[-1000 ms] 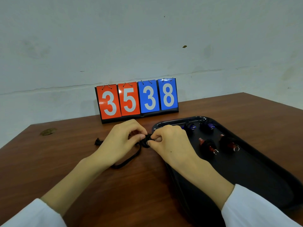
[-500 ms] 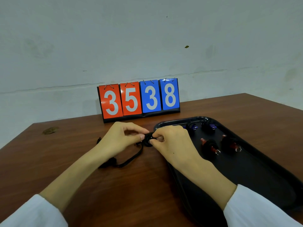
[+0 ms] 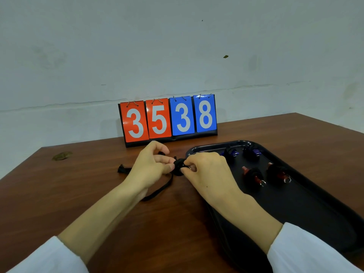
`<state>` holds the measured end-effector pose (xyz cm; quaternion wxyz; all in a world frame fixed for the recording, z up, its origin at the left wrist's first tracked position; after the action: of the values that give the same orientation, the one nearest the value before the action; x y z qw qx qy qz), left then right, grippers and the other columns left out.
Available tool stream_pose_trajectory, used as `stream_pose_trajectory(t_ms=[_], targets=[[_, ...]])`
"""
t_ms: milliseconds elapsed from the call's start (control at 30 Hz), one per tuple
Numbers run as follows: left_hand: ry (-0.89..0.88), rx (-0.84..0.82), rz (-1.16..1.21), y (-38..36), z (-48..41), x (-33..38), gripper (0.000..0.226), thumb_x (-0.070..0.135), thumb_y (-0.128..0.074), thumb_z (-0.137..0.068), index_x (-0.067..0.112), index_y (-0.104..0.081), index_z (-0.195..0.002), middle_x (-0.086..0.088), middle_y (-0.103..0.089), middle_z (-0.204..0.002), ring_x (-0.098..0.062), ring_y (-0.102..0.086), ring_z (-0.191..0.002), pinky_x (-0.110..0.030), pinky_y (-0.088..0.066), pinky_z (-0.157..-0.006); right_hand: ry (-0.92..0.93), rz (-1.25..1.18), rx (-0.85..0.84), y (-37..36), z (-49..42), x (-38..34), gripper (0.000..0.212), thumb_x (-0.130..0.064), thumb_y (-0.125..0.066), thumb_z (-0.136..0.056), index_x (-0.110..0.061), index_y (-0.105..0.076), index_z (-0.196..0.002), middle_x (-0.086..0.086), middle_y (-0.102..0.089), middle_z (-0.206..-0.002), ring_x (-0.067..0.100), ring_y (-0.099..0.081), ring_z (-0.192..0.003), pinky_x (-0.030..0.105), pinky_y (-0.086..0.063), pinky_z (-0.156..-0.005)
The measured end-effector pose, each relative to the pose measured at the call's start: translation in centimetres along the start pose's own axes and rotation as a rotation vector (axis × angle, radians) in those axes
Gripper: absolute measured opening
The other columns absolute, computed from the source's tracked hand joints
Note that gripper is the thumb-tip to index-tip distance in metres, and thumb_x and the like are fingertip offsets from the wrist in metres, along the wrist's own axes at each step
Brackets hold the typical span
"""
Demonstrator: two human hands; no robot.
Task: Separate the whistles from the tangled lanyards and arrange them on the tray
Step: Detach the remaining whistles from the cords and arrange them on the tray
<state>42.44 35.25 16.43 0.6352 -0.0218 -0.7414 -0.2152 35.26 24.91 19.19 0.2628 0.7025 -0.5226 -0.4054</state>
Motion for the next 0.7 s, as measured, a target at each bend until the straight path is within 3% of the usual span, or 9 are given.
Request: stream_pose_trajectory(t_ms=[100, 200, 300, 433, 533, 600, 700], targets=[[0.126, 0.034, 0.164, 0.2, -0.3, -1.6, 0.027, -0.011, -0.058, -0.082, 0.01, -0.047, -0.095, -0.008, -0.07, -0.088, -0.013, -0.061, -0.076, -0.022, -0.04, -0.064, -0.002, -0.036, 0.006, -0.1, 0.0, -0.1, 0.02, -0.032, -0.057, -0.089, -0.018, -0.069, -0.096, -0.004, -0.062, -0.081, 0.011, -0.056, -0.078, 0.023, -0.045, -0.074], [0.105, 0.015, 0.197, 0.2, -0.5, -1.4, 0.028, -0.01, -0.058, -0.083, 0.013, -0.043, -0.076, -0.007, -0.071, -0.089, -0.013, -0.058, -0.072, -0.023, -0.038, -0.059, -0.008, -0.074, 0.035, 0.1, 0.0, -0.1, 0.02, -0.031, -0.061, -0.087, -0.017, -0.071, -0.097, -0.001, -0.069, -0.086, 0.012, -0.062, -0.08, 0.028, -0.051, -0.078], [-0.071, 0.038, 0.081, 0.8, -0.2, 0.5, 0.024, -0.007, -0.063, -0.08, 0.011, -0.051, -0.073, -0.002, -0.073, -0.082, -0.012, -0.066, -0.082, -0.014, -0.045, -0.061, -0.007, -0.136, 0.108, 0.7, 0.1, 0.1, 0.015, -0.027, -0.068, -0.082, -0.015, -0.073, -0.088, 0.0, -0.069, -0.077, 0.01, -0.061, -0.071, 0.032, -0.053, -0.07], [-0.326, -0.003, -0.194, 0.6, 0.1, 2.9, 0.017, 0.005, -0.066, -0.083, 0.021, -0.07, -0.087, 0.002, -0.07, -0.086, -0.009, -0.066, -0.072, -0.015, -0.052, -0.062, -0.038, -0.185, 0.148, 1.2, 0.2, 0.5, 0.014, -0.025, -0.068, -0.081, -0.014, -0.074, -0.087, 0.001, -0.071, -0.078, 0.012, -0.063, -0.073, 0.034, -0.053, -0.071], [-0.608, 0.032, -0.567, 0.0, 1.0, 4.6, 0.018, 0.013, -0.063, -0.086, 0.023, -0.072, -0.099, 0.011, -0.067, -0.093, -0.002, -0.062, -0.084, -0.012, -0.047, -0.075, -0.053, -0.177, 0.121, 1.0, 0.1, 0.6, 0.017, -0.028, -0.066, -0.083, -0.014, -0.074, -0.088, 0.0, -0.071, -0.078, 0.011, -0.062, -0.073, 0.032, -0.052, -0.073], [-0.786, 0.002, -0.763, -1.2, 1.7, 5.1, 0.02, 0.013, -0.061, -0.088, 0.019, -0.071, -0.105, 0.007, -0.066, -0.096, -0.003, -0.06, -0.089, -0.009, -0.042, -0.078, -0.068, -0.18, 0.108, 0.9, 0.0, 0.8, 0.018, -0.029, -0.065, -0.083, -0.014, -0.074, -0.089, 0.001, -0.071, -0.08, 0.011, -0.062, -0.075, 0.031, -0.052, -0.075], [-0.878, -0.002, -0.827, -1.4, 2.3, 5.4, 0.022, 0.016, -0.058, -0.089, 0.016, -0.068, -0.108, 0.002, -0.069, -0.097, -0.01, -0.063, -0.09, -0.02, -0.049, -0.078, -0.087, -0.175, 0.094, 0.7, 0.0, 0.9, 0.019, -0.03, -0.064, -0.084, -0.014, -0.073, -0.089, 0.001, -0.071, -0.08, 0.012, -0.063, -0.075, 0.032, -0.052, -0.075]])
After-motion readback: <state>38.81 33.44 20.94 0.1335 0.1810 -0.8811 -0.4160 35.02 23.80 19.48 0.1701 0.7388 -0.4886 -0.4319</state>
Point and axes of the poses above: each hand's wrist, its own z-axis away from the middle knuckle, its own y-axis out of the back of the hand, x = y × z, the point moved 10 cm from there along -z, towards the middle knuckle
